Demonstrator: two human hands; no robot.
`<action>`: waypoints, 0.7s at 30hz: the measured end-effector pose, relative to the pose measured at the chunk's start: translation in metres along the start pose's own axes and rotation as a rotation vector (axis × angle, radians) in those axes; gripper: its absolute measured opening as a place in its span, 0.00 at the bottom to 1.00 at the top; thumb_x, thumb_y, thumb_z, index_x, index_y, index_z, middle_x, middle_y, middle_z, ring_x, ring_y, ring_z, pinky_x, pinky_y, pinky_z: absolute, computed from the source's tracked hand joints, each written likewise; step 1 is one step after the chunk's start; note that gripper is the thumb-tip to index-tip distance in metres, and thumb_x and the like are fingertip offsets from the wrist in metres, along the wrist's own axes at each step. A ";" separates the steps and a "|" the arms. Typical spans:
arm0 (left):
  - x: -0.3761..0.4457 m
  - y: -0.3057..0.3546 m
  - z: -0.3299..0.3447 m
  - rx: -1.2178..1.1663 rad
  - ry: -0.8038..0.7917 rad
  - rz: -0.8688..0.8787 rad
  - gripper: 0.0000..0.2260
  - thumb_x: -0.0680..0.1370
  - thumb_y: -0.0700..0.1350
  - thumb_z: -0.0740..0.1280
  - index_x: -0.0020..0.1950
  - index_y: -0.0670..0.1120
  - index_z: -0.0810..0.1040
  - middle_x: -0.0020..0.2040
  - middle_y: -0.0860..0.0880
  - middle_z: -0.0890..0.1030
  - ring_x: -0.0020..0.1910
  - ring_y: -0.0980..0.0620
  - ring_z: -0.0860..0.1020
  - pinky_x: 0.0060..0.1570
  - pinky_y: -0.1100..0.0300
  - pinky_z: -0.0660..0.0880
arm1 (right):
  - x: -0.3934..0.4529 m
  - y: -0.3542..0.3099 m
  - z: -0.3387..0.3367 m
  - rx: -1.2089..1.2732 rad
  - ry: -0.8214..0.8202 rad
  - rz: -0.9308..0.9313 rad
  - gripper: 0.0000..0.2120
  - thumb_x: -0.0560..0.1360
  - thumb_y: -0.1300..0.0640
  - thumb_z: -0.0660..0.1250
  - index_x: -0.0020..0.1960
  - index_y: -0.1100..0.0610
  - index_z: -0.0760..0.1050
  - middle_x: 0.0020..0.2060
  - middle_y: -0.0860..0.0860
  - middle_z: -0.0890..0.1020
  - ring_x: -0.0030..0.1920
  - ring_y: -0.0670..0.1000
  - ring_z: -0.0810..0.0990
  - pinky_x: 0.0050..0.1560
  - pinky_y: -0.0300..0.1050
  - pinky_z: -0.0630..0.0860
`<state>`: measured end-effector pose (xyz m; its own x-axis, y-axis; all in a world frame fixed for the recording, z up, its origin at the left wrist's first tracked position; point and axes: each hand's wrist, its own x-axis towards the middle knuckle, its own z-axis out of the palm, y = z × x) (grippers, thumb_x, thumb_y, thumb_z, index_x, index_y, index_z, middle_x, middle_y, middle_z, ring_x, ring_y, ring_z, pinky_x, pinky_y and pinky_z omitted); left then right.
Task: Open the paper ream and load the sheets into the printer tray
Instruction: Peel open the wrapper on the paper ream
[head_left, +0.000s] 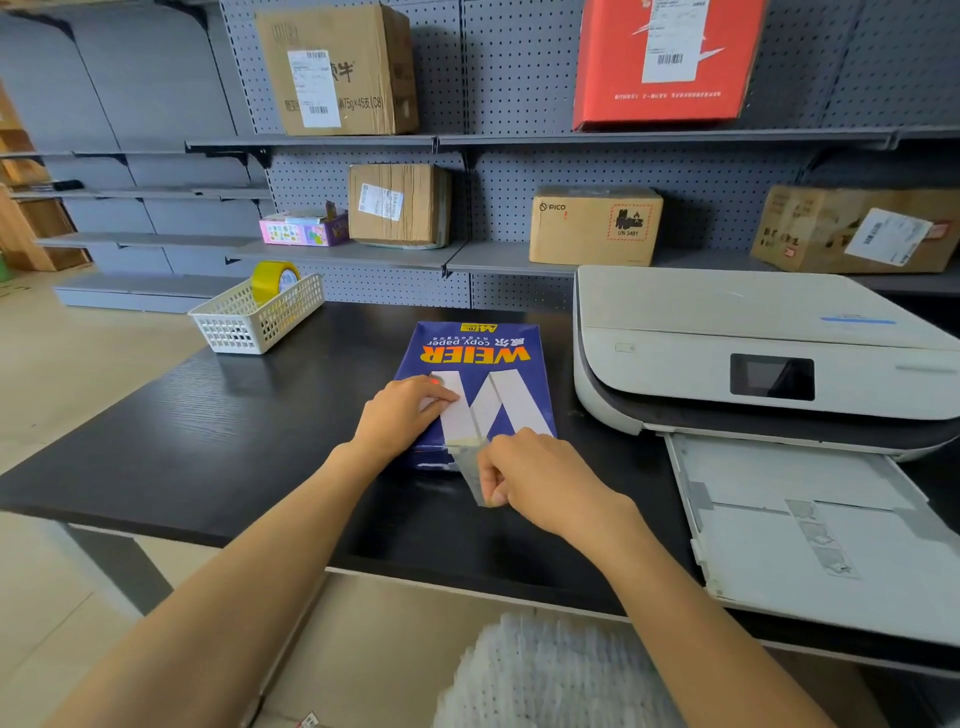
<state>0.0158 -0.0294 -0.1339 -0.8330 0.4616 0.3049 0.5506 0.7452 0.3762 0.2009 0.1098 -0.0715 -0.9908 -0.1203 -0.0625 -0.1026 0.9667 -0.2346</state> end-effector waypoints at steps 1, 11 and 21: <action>0.000 -0.001 0.000 0.005 -0.011 -0.002 0.11 0.81 0.52 0.62 0.60 0.58 0.81 0.68 0.55 0.76 0.64 0.48 0.75 0.56 0.49 0.74 | -0.001 0.001 0.000 -0.003 0.004 0.001 0.05 0.77 0.63 0.65 0.53 0.58 0.77 0.55 0.57 0.81 0.52 0.54 0.79 0.52 0.45 0.75; -0.001 -0.004 0.003 -0.013 -0.055 -0.008 0.13 0.82 0.52 0.60 0.63 0.57 0.79 0.71 0.54 0.72 0.68 0.48 0.72 0.60 0.47 0.71 | -0.013 -0.002 -0.001 -0.001 -0.006 -0.006 0.05 0.77 0.65 0.63 0.46 0.56 0.73 0.50 0.56 0.80 0.45 0.52 0.76 0.44 0.42 0.70; -0.001 -0.006 0.003 -0.023 -0.042 -0.011 0.12 0.81 0.51 0.61 0.63 0.57 0.79 0.72 0.54 0.72 0.68 0.48 0.72 0.60 0.46 0.71 | -0.029 -0.004 -0.002 0.118 -0.137 -0.038 0.06 0.74 0.64 0.68 0.47 0.57 0.82 0.40 0.48 0.82 0.45 0.49 0.81 0.47 0.44 0.75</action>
<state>0.0134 -0.0327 -0.1396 -0.8400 0.4741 0.2637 0.5425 0.7389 0.3997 0.2297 0.1096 -0.0671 -0.9642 -0.1934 -0.1812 -0.1203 0.9286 -0.3511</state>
